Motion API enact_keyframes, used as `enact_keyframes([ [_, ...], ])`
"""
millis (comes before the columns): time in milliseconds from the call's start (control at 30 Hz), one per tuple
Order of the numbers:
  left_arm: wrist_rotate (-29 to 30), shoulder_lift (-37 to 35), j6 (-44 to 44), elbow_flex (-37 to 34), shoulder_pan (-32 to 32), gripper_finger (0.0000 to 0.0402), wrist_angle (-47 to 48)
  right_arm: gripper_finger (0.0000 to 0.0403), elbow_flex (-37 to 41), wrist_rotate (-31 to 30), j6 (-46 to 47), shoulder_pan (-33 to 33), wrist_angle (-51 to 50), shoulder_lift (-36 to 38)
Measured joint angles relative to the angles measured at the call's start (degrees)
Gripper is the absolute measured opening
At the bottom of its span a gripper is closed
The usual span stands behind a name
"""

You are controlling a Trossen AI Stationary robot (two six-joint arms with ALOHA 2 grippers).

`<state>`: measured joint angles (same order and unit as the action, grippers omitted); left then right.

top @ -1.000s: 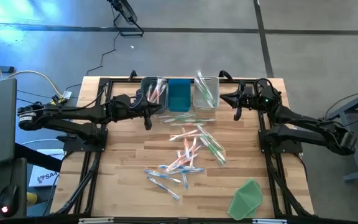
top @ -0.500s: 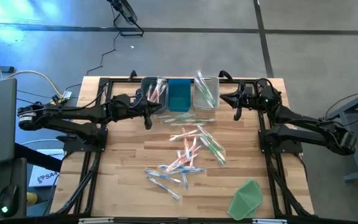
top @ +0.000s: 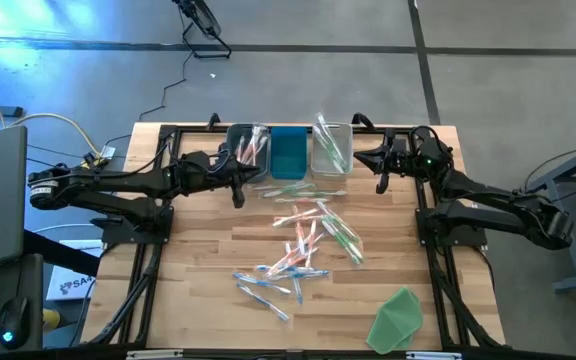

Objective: Pick & Place Toothbrushes
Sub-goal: Put the orange toothbrush into the dark blue bin

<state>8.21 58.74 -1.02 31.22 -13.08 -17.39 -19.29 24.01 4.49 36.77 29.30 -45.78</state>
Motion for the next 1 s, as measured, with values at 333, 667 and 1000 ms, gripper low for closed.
enact_keyframes([
  [333,-9.38,0.02,1.49,0.04,0.00,0.0025,-0.02,0.0002,-0.02,0.00,0.00,0.00,-0.01,0.00],
  [667,-18.32,0.02,6.42,0.04,0.00,0.0025,0.44,0.0002,-0.02,0.20,0.00,-0.02,-0.42,-0.02],
  [1000,-4.95,0.48,14.41,0.07,8.30,0.0025,-1.00,0.0002,-0.02,0.20,-0.09,0.00,-0.45,-0.02],
])
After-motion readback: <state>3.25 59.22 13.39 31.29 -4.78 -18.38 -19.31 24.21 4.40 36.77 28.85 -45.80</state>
